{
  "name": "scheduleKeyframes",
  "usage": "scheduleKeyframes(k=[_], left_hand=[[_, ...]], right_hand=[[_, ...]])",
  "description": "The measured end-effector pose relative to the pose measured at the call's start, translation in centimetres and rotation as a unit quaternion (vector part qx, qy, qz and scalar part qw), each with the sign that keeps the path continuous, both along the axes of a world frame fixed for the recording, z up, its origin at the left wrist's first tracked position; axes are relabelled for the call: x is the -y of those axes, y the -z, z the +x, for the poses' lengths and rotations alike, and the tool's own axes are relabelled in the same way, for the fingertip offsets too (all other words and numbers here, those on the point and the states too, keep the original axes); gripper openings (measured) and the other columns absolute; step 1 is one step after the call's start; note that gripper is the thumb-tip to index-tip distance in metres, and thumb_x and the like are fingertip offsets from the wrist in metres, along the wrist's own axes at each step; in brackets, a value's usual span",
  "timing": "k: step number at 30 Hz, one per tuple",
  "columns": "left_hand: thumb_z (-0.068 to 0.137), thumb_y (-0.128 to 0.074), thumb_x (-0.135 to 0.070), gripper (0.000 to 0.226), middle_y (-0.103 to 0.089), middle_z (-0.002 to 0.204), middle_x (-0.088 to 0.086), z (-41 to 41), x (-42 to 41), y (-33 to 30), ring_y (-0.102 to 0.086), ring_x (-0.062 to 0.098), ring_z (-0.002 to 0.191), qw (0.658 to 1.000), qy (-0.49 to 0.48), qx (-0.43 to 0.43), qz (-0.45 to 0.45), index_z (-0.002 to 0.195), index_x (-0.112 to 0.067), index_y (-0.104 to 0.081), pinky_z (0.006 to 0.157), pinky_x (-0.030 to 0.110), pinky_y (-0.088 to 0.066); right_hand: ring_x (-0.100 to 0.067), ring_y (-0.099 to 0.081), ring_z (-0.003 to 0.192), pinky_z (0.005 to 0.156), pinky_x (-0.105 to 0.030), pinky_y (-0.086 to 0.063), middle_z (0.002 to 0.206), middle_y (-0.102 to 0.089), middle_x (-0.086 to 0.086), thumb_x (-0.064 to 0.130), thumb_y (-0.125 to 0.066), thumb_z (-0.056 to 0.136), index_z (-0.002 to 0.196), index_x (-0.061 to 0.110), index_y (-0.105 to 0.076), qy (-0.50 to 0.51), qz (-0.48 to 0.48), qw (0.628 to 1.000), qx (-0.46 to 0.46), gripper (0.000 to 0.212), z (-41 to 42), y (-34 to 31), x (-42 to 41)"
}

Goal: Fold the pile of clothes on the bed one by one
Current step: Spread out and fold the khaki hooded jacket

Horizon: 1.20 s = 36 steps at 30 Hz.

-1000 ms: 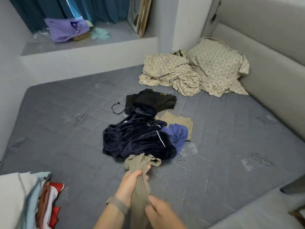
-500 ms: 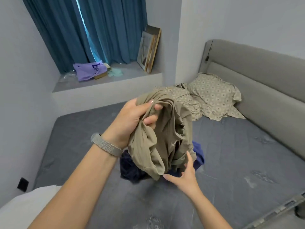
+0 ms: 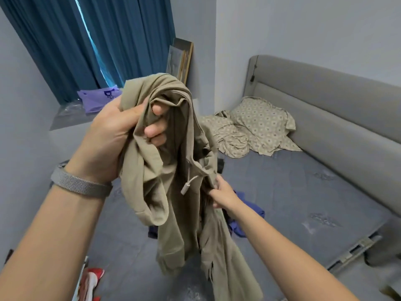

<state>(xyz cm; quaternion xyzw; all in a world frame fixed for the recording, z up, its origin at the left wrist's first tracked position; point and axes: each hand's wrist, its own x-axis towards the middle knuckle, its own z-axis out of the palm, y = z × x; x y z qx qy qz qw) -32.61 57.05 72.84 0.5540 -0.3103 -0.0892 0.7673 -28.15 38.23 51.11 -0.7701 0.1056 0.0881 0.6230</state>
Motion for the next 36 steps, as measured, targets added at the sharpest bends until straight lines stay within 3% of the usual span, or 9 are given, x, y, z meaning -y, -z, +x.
scheduleKeyframes(k=[3,7,9,13,19,22,26,32,36], left_hand=[[0.102,-0.038,-0.013,0.025,-0.061,0.071,-0.002,2.8,2.5,0.8,-0.058,0.009,0.064,0.988,-0.152,0.001,0.028,0.09,-0.013,-0.06,0.063,0.023,-0.052],[0.101,-0.044,-0.022,0.026,-0.07,0.083,-0.006,7.9,6.4,3.5,-0.065,0.006,0.076,0.959,-0.276,-0.061,0.025,0.119,-0.012,-0.059,0.069,0.022,-0.056],[0.102,-0.041,-0.028,0.025,-0.073,0.085,-0.01,9.9,9.5,5.6,-0.068,0.004,0.083,0.95,-0.294,-0.099,0.029,0.113,-0.017,-0.061,0.07,0.021,-0.057],[0.101,-0.041,-0.034,0.027,-0.073,0.097,-0.004,13.4,17.5,9.5,-0.067,0.01,0.097,0.939,-0.304,-0.159,0.022,0.11,-0.019,-0.062,0.074,0.024,-0.057],[0.101,-0.043,-0.025,0.023,-0.073,0.097,-0.008,16.0,26.6,12.8,-0.068,0.004,0.09,0.936,-0.285,-0.205,0.017,0.11,-0.021,-0.064,0.071,0.019,-0.055],[0.099,-0.047,-0.015,0.021,-0.074,0.096,-0.004,16.5,28.6,13.6,-0.069,0.007,0.087,0.932,-0.272,-0.237,0.032,0.108,-0.017,-0.066,0.069,0.021,-0.056],[0.097,-0.049,-0.011,0.02,-0.074,0.092,-0.001,17.2,30.4,14.6,-0.069,0.01,0.084,0.934,-0.256,-0.239,0.064,0.106,-0.012,-0.067,0.066,0.02,-0.056],[0.097,-0.049,-0.011,0.026,-0.071,0.102,0.004,16.9,33.9,16.3,-0.068,0.013,0.092,0.935,-0.245,-0.252,0.043,0.12,-0.005,-0.061,0.074,0.024,-0.057],[0.099,-0.046,-0.012,0.026,-0.07,0.106,0.004,17.8,35.6,15.0,-0.067,0.014,0.096,0.935,-0.266,-0.232,0.026,0.12,-0.006,-0.061,0.082,0.027,-0.056]], right_hand=[[-0.024,-0.06,0.089,0.072,-0.032,-0.045,0.088,-0.065,-0.008,0.009,-0.046,0.087,0.08,0.018,-0.061,-0.06,-0.146,0.987,0.019,0.019,1.3,0.1,3.4],[-0.021,-0.053,0.082,0.067,-0.03,-0.033,0.084,-0.061,-0.008,0.009,-0.043,0.087,0.087,0.007,-0.065,0.03,-0.151,0.987,0.043,0.022,3.0,-0.5,12.4],[-0.019,-0.051,0.08,0.065,-0.03,-0.031,0.083,-0.06,-0.008,0.007,-0.045,0.091,0.088,0.003,-0.064,0.065,-0.153,0.986,0.033,0.02,4.4,-0.6,17.4],[-0.021,-0.05,0.074,0.062,-0.032,-0.029,0.077,-0.059,-0.008,0.018,-0.046,0.094,0.075,0.01,-0.056,0.061,-0.154,0.986,0.005,0.022,7.4,0.6,25.9],[-0.028,-0.063,0.094,0.069,-0.031,-0.038,0.102,-0.067,-0.021,0.02,-0.041,0.097,0.098,-0.003,-0.064,0.055,-0.106,0.993,-0.025,0.032,9.8,1.9,34.4],[-0.021,-0.06,0.091,0.071,-0.029,-0.041,0.104,-0.068,-0.015,0.02,-0.04,0.099,0.099,0.005,-0.066,0.092,-0.079,0.992,-0.027,0.03,10.0,1.9,37.5],[-0.028,-0.061,0.091,0.074,-0.033,-0.04,0.113,-0.061,-0.028,0.016,-0.041,0.096,0.108,-0.007,-0.059,0.129,-0.077,0.988,-0.038,0.032,9.2,2.3,40.6],[-0.02,-0.064,0.101,0.098,-0.042,-0.048,0.1,-0.072,0.003,0.023,-0.049,0.092,0.096,0.031,-0.071,0.14,-0.091,0.985,-0.053,0.024,6.8,3.3,43.8],[-0.022,-0.065,0.099,0.093,-0.038,-0.049,0.099,-0.073,-0.005,0.021,-0.05,0.093,0.092,0.022,-0.073,0.126,-0.075,0.989,-0.033,0.023,8.6,3.1,45.5]])
